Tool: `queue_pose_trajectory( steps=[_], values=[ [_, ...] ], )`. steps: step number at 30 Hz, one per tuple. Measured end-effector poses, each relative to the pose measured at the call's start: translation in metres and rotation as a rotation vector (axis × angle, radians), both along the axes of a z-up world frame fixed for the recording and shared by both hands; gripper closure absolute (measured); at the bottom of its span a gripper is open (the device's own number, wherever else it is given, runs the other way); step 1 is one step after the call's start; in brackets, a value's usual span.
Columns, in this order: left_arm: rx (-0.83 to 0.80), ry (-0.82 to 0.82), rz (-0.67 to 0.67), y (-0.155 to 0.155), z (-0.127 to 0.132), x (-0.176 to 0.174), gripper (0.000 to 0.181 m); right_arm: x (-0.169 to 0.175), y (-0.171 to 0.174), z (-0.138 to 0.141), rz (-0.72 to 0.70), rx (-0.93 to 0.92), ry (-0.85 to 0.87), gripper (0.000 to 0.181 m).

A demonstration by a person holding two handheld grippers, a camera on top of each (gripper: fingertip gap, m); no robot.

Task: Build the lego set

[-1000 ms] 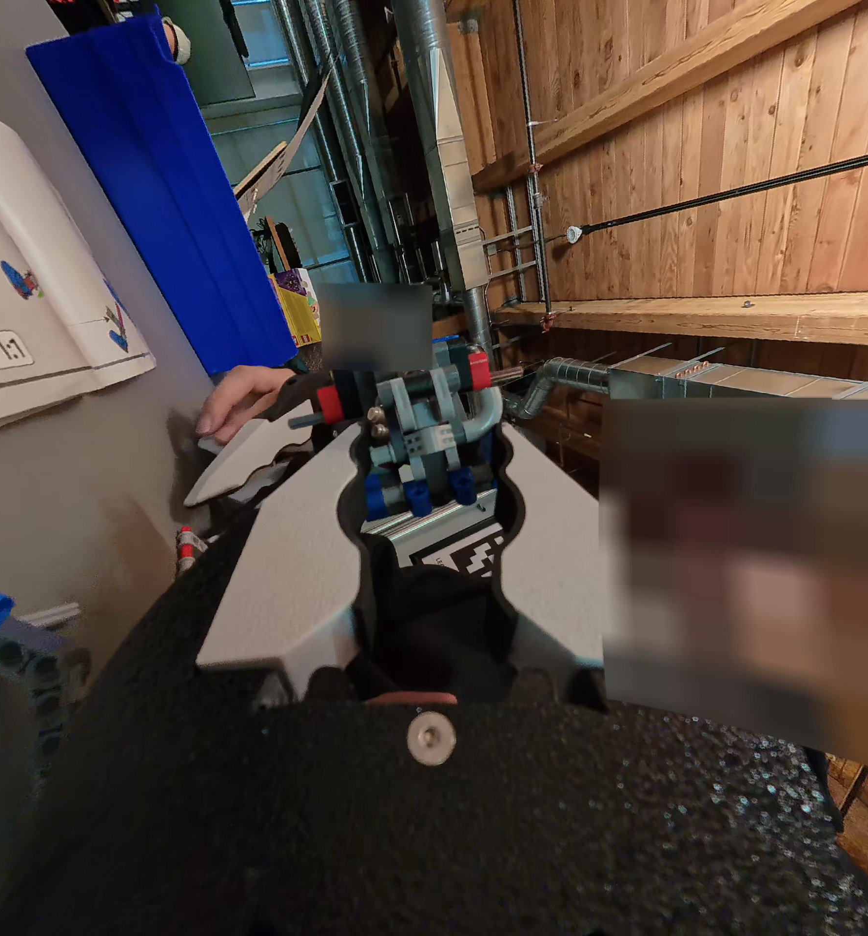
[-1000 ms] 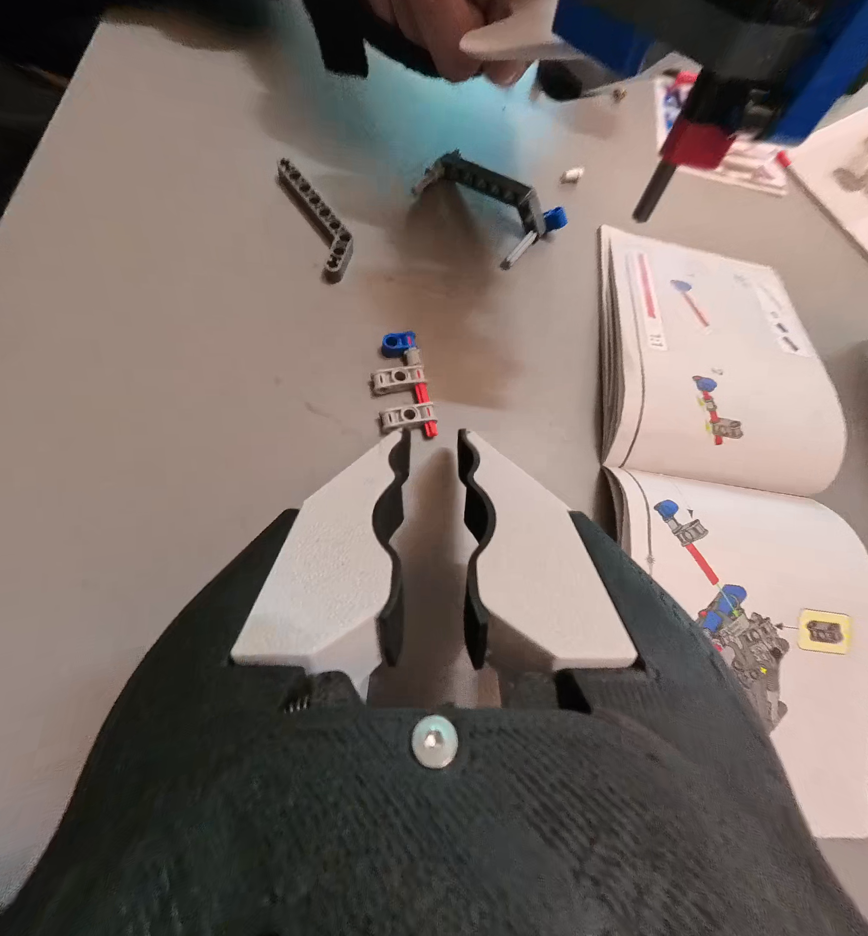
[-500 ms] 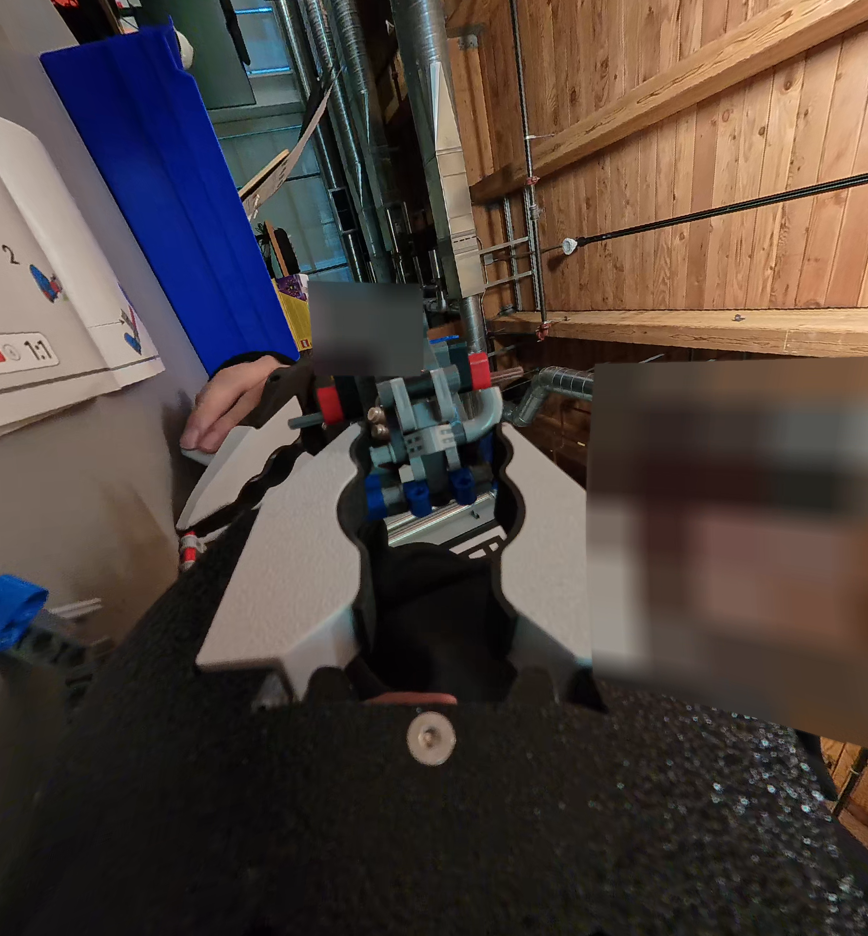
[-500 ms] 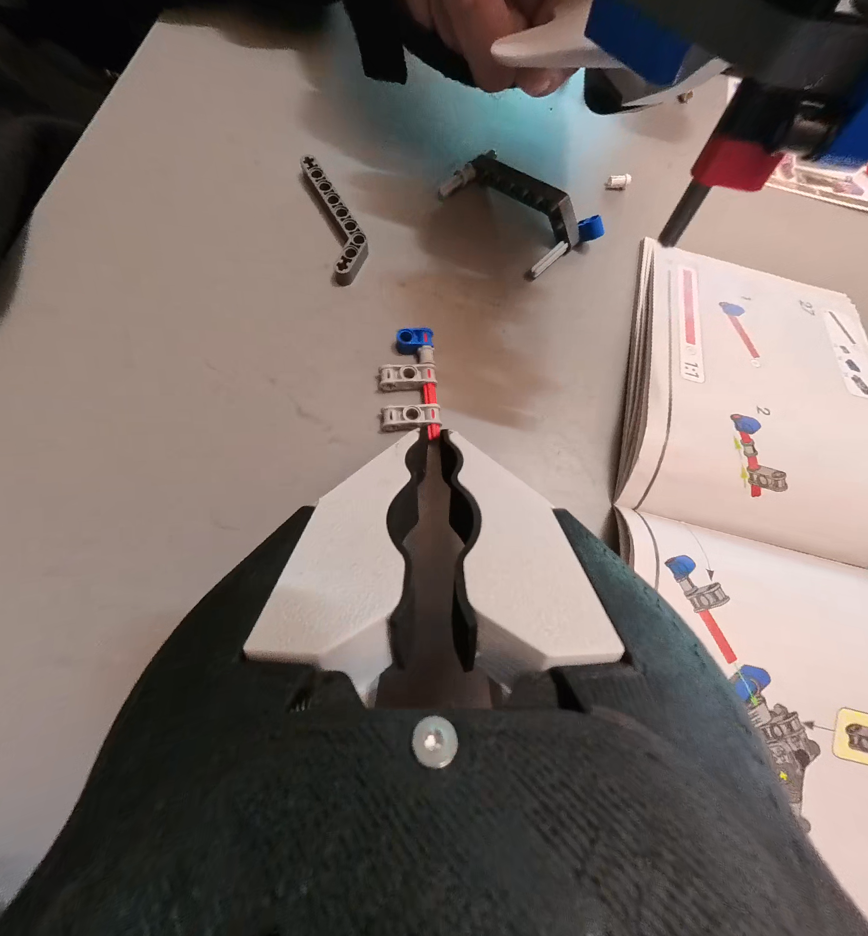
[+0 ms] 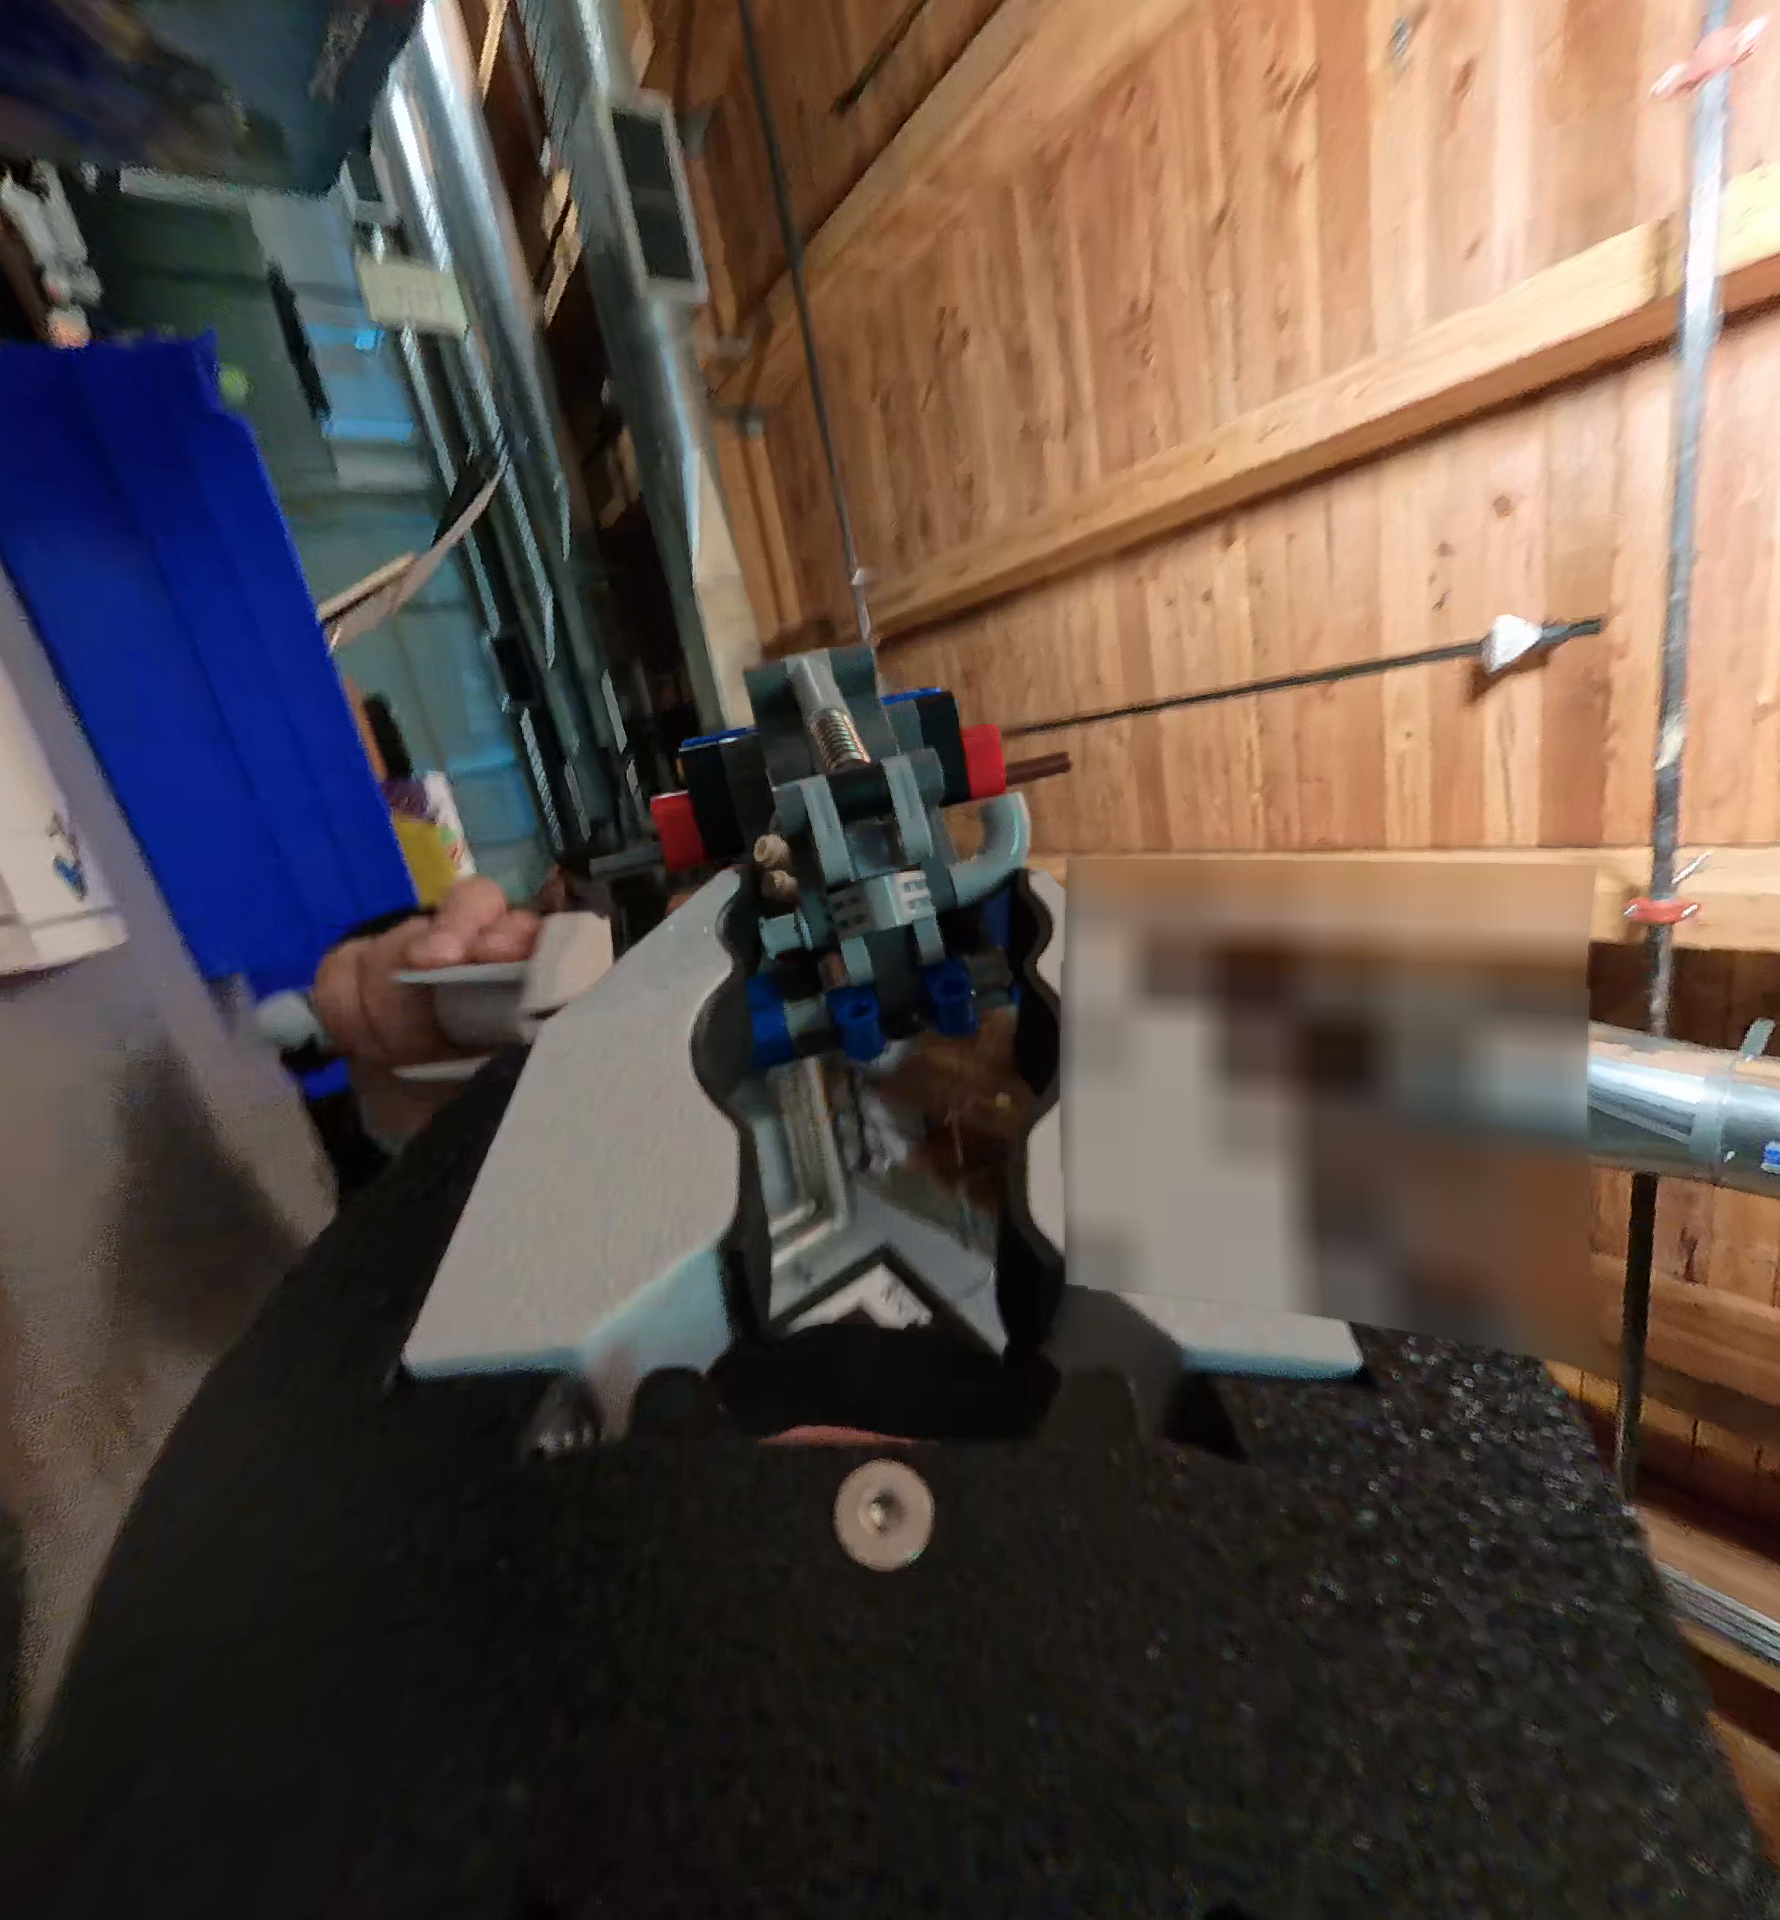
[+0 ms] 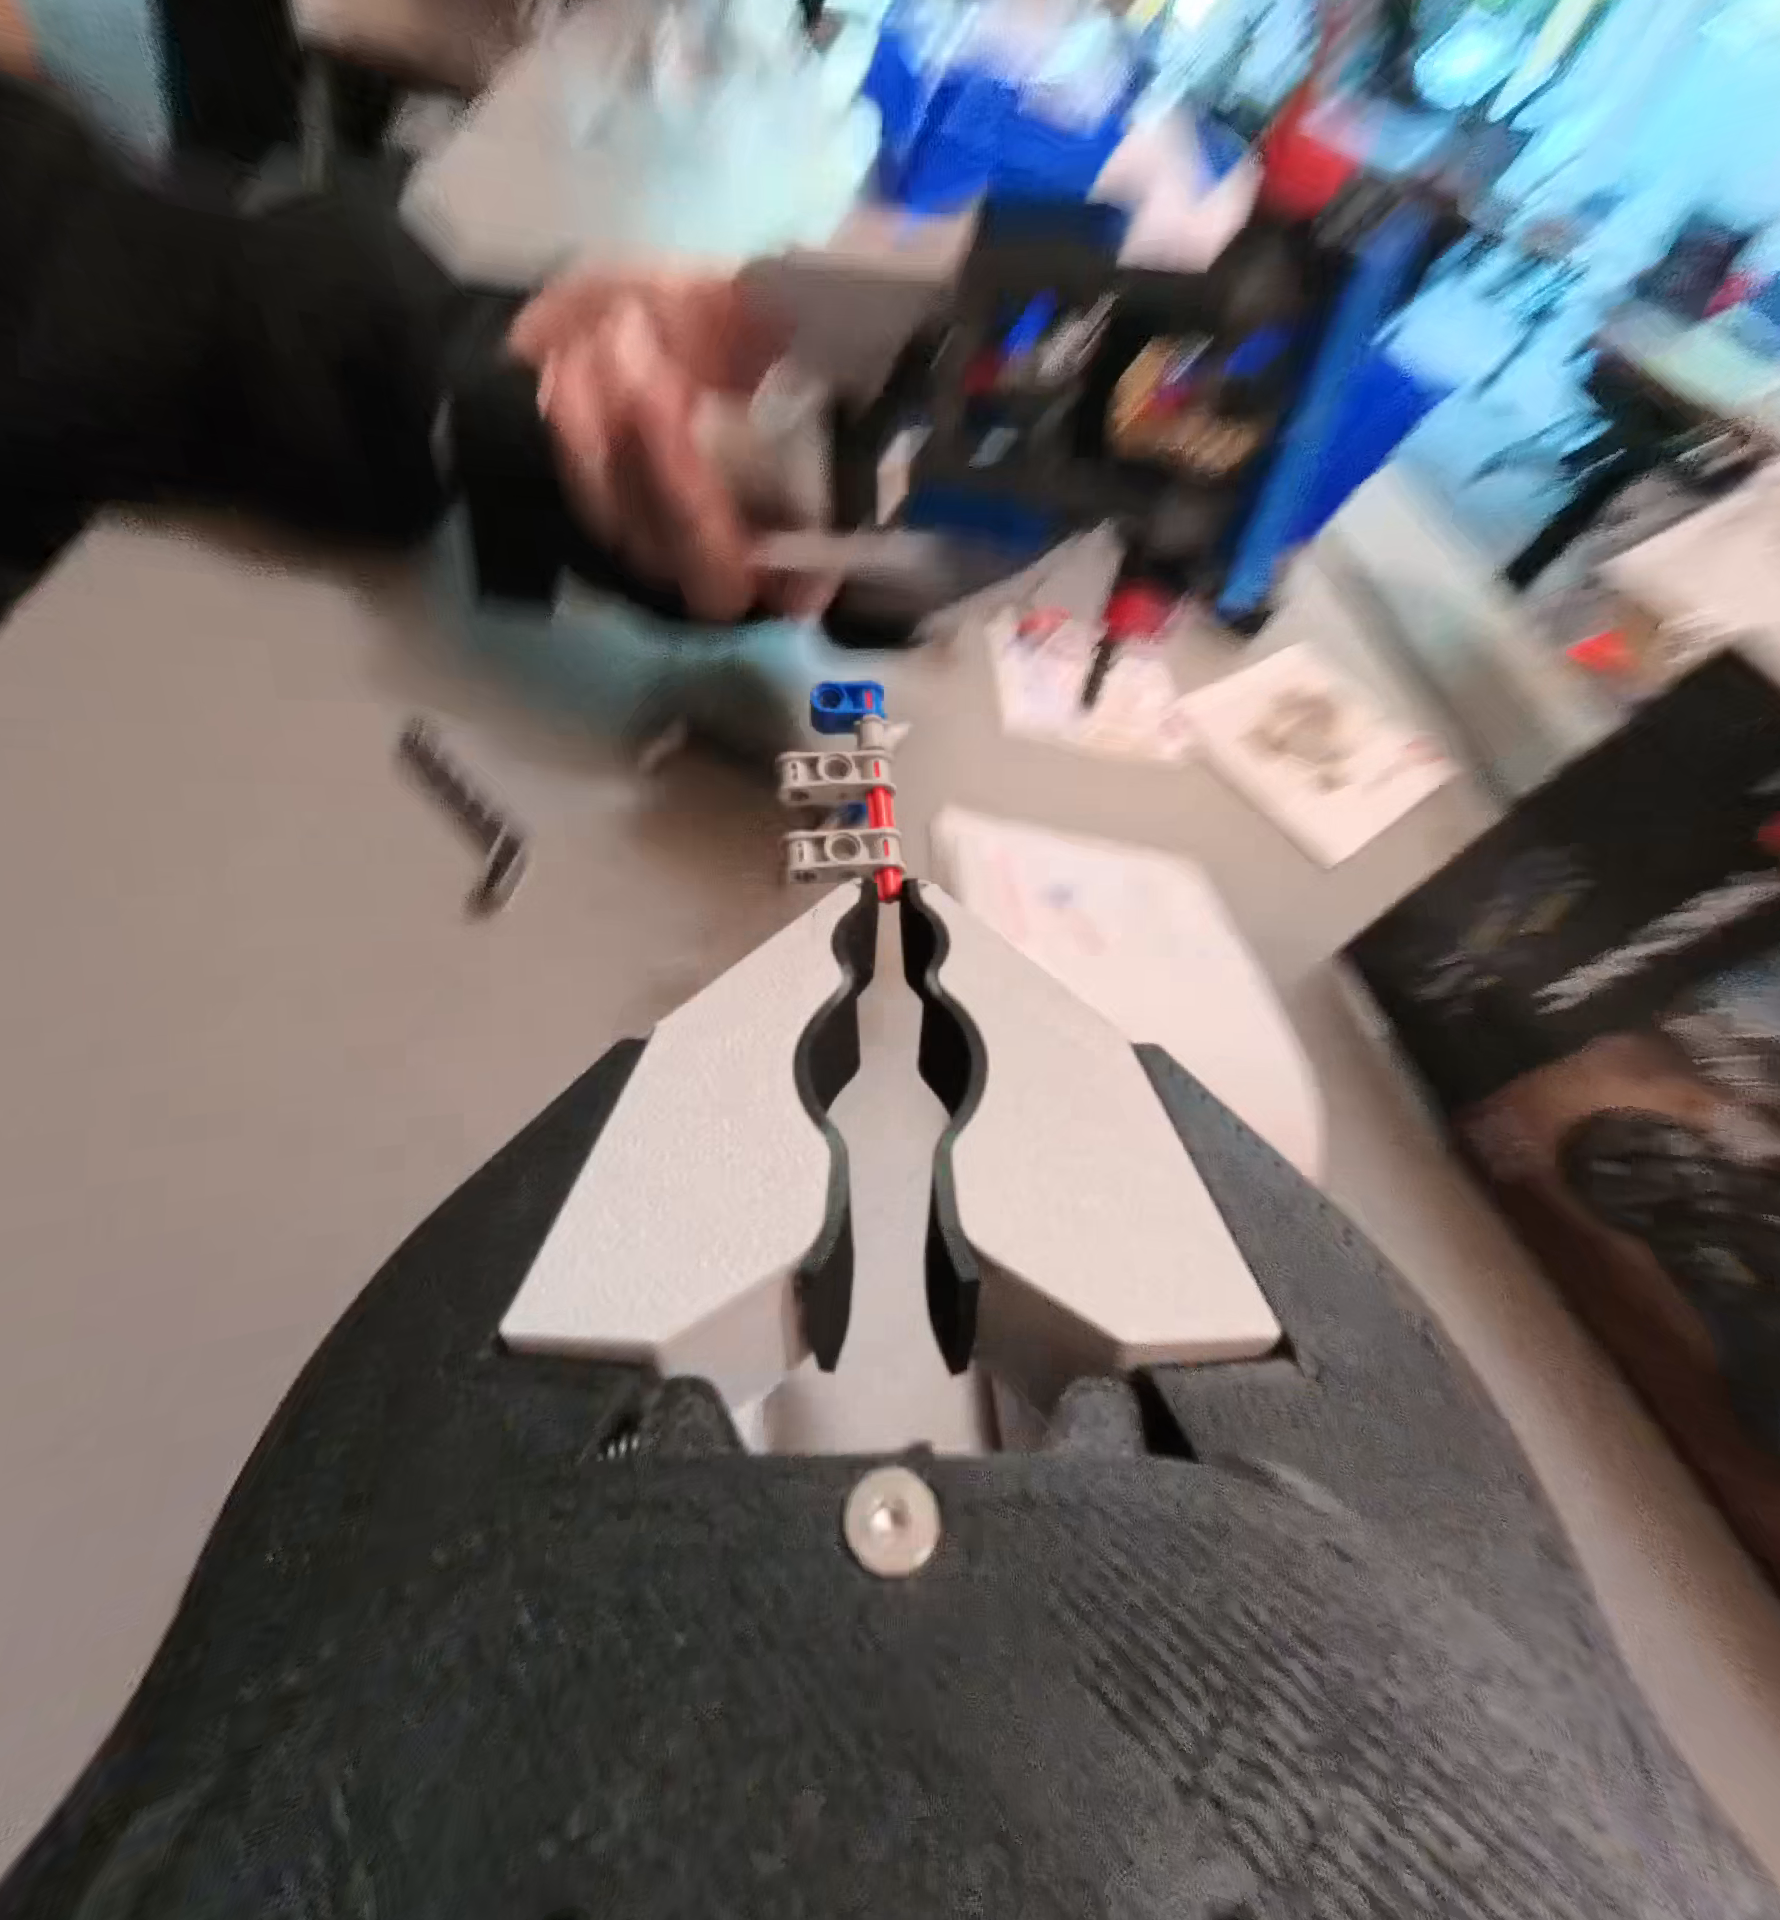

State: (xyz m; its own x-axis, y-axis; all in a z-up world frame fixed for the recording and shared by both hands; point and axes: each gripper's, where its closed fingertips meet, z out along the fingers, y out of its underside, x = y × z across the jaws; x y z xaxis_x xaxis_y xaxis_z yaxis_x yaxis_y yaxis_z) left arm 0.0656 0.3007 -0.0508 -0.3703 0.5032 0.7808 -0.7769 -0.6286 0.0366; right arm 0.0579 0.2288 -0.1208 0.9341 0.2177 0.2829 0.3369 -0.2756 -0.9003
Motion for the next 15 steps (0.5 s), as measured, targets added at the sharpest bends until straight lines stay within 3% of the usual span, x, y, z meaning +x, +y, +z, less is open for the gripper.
queue_pose_trajectory(
  steps=[2,5,10,15],
  values=[
    [-0.090,0.004,0.091,0.010,0.007,0.006,0.137,0.010,0.002,0.043,-0.099,0.199,0.067,0.179],
    [-0.214,0.016,0.171,0.018,0.013,0.013,0.137,0.024,0.007,0.079,-0.279,0.430,0.203,0.179],
    [-0.274,-0.006,0.273,0.017,0.016,0.017,0.137,0.031,0.023,0.089,-0.438,0.563,0.447,0.179],
    [-0.203,-0.102,0.484,0.028,0.022,0.014,0.136,0.024,0.042,0.087,-0.400,0.643,0.819,0.179]
  ],
)
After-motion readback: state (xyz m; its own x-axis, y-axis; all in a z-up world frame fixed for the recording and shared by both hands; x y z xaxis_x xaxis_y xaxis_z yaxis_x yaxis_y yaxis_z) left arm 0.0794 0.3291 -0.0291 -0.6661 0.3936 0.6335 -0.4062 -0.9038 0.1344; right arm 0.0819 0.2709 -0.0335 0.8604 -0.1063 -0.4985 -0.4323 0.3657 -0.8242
